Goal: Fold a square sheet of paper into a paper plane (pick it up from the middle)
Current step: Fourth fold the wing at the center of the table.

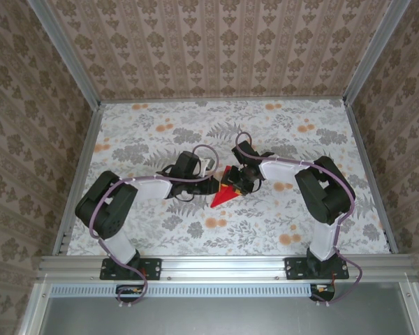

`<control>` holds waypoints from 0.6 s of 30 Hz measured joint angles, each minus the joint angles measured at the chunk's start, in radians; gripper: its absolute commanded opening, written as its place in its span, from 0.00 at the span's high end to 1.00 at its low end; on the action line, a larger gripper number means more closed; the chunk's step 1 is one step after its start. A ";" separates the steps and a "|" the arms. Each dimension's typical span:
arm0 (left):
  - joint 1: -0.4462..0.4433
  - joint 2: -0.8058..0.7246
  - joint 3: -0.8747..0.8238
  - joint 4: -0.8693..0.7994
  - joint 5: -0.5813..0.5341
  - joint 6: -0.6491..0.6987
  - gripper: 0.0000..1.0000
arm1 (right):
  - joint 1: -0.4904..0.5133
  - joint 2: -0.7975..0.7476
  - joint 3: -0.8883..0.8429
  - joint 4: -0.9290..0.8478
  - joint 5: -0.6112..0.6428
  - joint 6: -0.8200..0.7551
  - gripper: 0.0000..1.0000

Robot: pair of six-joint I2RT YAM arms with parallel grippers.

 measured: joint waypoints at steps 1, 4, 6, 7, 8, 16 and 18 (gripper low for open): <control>0.001 0.002 0.000 0.006 0.005 0.000 0.89 | 0.000 0.000 0.000 0.000 0.000 0.001 0.48; 0.001 0.016 0.000 0.017 0.018 0.000 0.89 | 0.000 0.001 0.001 0.000 0.000 0.006 0.48; 0.001 0.028 0.000 0.019 0.026 -0.001 0.89 | 0.000 0.002 0.003 -0.002 0.000 0.010 0.47; 0.001 0.033 0.000 0.021 0.029 -0.004 0.90 | 0.000 0.003 0.004 -0.003 0.000 0.013 0.47; 0.001 0.036 0.000 0.023 0.032 -0.007 0.90 | 0.000 0.003 0.004 -0.003 0.000 0.015 0.47; 0.008 0.056 0.000 0.046 0.040 -0.018 0.93 | 0.000 0.011 0.012 -0.008 -0.009 0.023 0.47; 0.008 0.064 0.000 0.048 0.039 -0.019 0.93 | -0.001 0.012 0.014 -0.006 -0.014 0.024 0.46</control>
